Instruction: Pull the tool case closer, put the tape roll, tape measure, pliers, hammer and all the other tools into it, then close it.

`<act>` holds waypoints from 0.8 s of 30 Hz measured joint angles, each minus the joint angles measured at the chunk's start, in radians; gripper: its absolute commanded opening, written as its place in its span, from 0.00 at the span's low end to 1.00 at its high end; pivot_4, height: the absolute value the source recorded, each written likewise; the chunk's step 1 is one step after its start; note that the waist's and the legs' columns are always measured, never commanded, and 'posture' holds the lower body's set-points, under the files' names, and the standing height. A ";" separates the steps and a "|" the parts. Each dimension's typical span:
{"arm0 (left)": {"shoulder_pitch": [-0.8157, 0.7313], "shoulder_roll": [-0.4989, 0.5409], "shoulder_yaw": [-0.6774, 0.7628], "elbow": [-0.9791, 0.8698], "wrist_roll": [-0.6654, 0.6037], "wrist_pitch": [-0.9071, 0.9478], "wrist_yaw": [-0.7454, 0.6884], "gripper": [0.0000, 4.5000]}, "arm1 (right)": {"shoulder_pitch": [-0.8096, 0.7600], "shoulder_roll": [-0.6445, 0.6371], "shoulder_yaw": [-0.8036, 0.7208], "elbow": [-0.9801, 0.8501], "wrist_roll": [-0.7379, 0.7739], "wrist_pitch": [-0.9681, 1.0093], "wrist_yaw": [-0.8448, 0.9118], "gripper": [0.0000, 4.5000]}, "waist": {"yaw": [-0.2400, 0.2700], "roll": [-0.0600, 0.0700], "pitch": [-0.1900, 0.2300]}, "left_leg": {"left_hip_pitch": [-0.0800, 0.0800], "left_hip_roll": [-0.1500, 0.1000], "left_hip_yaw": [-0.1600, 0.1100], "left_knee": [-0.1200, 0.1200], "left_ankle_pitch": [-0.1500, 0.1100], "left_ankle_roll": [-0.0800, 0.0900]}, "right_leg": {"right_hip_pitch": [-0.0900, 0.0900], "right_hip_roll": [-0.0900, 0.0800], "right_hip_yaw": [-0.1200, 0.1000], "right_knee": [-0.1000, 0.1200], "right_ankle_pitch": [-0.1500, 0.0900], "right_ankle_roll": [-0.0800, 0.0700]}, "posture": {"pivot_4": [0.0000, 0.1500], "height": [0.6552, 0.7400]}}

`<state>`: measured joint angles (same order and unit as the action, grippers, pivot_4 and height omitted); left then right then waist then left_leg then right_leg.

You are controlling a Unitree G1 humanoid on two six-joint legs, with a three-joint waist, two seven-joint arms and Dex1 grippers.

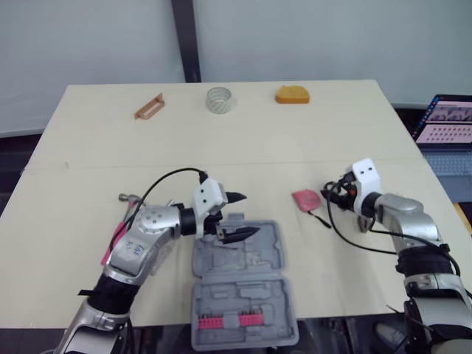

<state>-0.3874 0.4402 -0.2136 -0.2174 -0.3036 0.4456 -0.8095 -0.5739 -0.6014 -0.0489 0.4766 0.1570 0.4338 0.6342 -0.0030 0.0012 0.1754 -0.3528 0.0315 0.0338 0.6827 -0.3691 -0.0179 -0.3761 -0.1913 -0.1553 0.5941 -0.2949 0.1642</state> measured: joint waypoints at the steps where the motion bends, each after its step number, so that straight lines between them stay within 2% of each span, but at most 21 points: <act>1: 0.000 -0.004 -0.002 0.001 0.001 0.000 0.000 1.00 | 0.000 0.001 0.000 0.000 0.000 0.000 0.000 0.63 | 0.000 0.000 0.000 | 0.000 0.000 0.000 0.000 0.000 0.000 | 0.000 0.000 0.000 0.000 0.000 0.000 | 1.00 1.00; 4: 0.000 -0.009 -0.004 0.004 0.005 -0.001 0.000 1.00 | -0.003 0.012 0.000 0.000 0.000 0.000 0.000 0.45 | 0.000 0.000 0.000 | 0.000 0.000 0.000 0.000 0.000 0.000 | 0.000 0.000 0.000 0.000 0.000 0.000 | 1.00 1.00; 12: 0.000 -0.027 -0.013 0.023 0.019 -0.001 0.001 1.00 | -0.008 0.017 0.000 0.009 0.000 -0.004 0.000 0.45 | 0.000 0.000 0.000 | 0.000 0.000 0.000 0.000 0.000 0.000 | 0.000 0.000 0.000 0.000 0.000 0.000 | 1.00 1.00; 24: -0.001 -0.046 -0.013 0.037 0.043 -0.051 0.010 1.00 | -0.061 0.054 0.000 0.133 -0.023 -0.051 -0.041 0.45 | -0.001 0.000 0.000 | 0.000 0.000 0.000 0.000 0.000 0.000 | 0.000 0.000 0.000 0.000 0.000 0.000 | 1.00 1.00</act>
<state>-0.3883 0.3944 -0.2266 -0.1803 -0.2603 0.3945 -0.7993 -0.6353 -0.5477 -0.0488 0.6095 0.1341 0.3825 0.5936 -0.0036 0.0012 0.1754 -0.3529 0.0315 0.0337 0.6828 -0.3690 -0.0179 -0.3760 -0.1913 -0.1553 0.5941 -0.2949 0.1642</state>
